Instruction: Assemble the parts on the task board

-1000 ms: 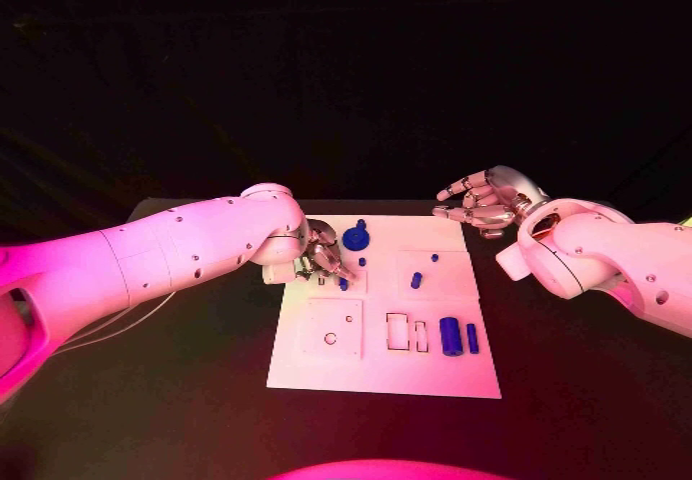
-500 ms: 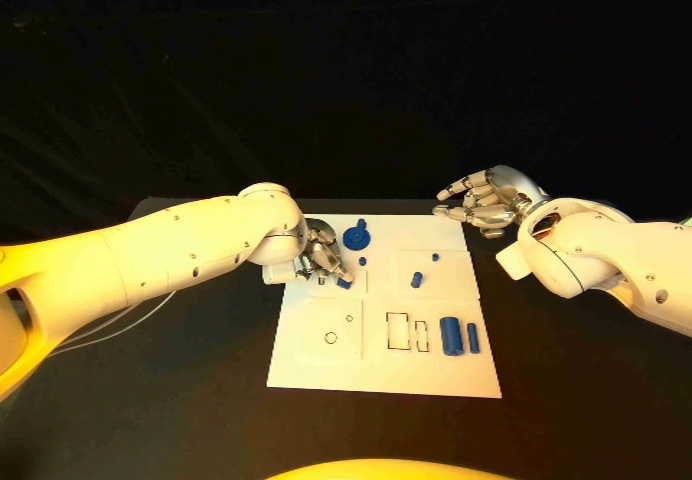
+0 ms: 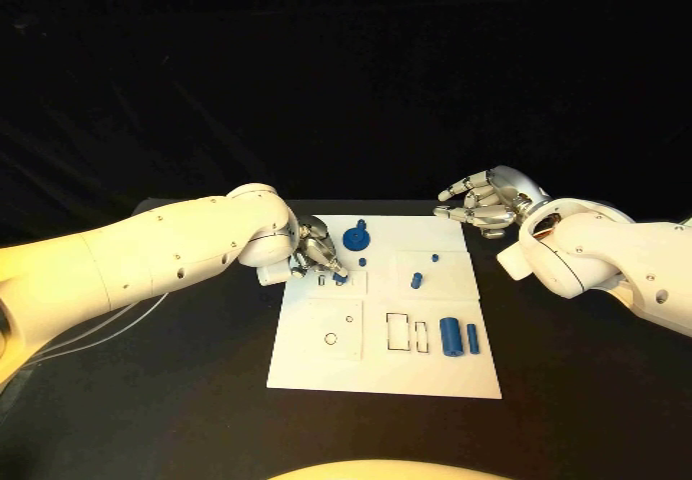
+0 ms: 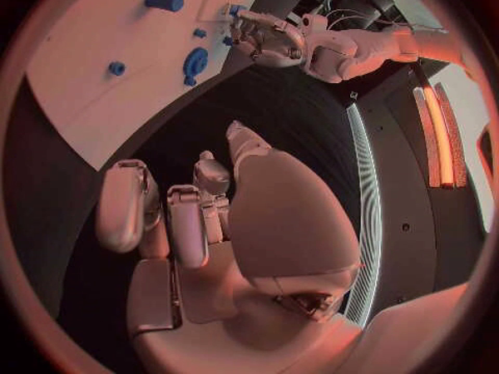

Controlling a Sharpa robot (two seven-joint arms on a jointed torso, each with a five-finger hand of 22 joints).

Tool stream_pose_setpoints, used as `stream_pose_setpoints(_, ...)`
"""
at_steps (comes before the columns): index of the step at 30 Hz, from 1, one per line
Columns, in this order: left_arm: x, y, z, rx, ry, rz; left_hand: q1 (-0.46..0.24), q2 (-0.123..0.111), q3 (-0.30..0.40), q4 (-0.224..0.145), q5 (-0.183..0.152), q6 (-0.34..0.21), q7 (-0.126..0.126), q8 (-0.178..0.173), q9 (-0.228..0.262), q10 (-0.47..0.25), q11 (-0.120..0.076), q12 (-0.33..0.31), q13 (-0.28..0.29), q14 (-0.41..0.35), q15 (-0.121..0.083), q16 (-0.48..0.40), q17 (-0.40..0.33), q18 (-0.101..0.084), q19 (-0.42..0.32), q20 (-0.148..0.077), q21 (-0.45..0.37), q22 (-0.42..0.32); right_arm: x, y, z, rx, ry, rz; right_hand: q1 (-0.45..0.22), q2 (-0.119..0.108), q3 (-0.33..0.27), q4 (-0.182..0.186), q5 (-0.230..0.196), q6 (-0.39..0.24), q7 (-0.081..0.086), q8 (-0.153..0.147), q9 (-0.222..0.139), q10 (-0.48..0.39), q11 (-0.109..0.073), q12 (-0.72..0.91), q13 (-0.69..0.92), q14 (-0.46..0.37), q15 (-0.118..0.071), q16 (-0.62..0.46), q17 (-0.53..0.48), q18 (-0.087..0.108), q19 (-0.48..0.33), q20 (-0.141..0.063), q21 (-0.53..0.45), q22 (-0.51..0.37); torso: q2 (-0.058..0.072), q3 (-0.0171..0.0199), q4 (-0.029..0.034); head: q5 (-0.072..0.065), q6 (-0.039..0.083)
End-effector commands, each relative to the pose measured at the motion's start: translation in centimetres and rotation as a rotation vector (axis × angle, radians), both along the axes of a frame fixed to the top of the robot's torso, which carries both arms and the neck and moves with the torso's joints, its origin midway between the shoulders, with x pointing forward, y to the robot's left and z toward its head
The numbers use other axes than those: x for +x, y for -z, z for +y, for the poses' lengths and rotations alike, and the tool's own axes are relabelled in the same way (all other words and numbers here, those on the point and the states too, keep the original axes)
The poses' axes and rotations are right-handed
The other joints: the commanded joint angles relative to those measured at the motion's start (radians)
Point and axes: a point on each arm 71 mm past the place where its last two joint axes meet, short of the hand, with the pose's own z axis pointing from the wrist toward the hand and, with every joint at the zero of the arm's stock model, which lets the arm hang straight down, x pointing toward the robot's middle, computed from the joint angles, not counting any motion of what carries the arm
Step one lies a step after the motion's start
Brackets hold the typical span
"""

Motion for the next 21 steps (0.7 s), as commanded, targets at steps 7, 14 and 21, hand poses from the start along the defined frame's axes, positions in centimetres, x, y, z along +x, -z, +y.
stream_pose_setpoints(7,-0.04,-0.10,0.23,0.018,-0.015,-0.043,-0.052,0.009,0.225,-0.078,0.074,0.056,-0.028,0.073,0.125,0.099,-0.034,0.037,0.056,0.072,-0.019,0.032,0.173,-0.029,0.063,-0.009,0.041,0.064,0.01,-0.01,-0.07,-0.002,-0.003,0.000,-0.010,-0.005,0.017,0.004,0.019,-0.010,0.002,0.016,0.003,-0.017,-0.003,-0.011,-0.004,0.082,-0.005,-0.017,0.175,0.011,-0.019,0.000,-0.015,0.049,0.001,0.0005,0.0016,0.005,-0.002)
stream_pose_setpoints(14,0.07,0.02,0.17,0.039,-0.015,-0.066,-0.081,0.011,0.233,-0.084,0.075,0.080,-0.040,0.083,0.133,0.129,-0.045,0.051,0.077,0.081,-0.029,0.039,0.191,-0.035,0.087,-0.016,0.055,0.093,0.01,-0.01,-0.05,-0.001,-0.005,0.000,-0.012,-0.006,0.017,0.004,0.019,-0.011,0.002,0.018,0.003,-0.019,-0.003,-0.013,-0.006,0.082,-0.005,-0.018,0.174,0.011,-0.020,0.000,-0.018,0.047,0.002,-0.0010,-0.0011,0.009,-0.003)
stream_pose_setpoints(21,0.06,0.15,-0.09,0.053,-0.006,-0.075,-0.092,0.012,0.236,-0.089,0.078,0.090,-0.046,0.087,0.138,0.144,-0.050,0.058,0.088,0.087,-0.034,0.045,0.204,-0.038,0.097,-0.021,0.060,0.105,0.00,-0.01,-0.03,-0.001,-0.006,0.000,-0.012,-0.006,0.017,0.004,0.019,-0.011,0.002,0.018,0.003,-0.019,-0.003,-0.013,-0.006,0.082,-0.005,-0.018,0.174,0.011,-0.020,0.000,-0.018,0.047,0.002,-0.0004,-0.0019,0.009,-0.003)
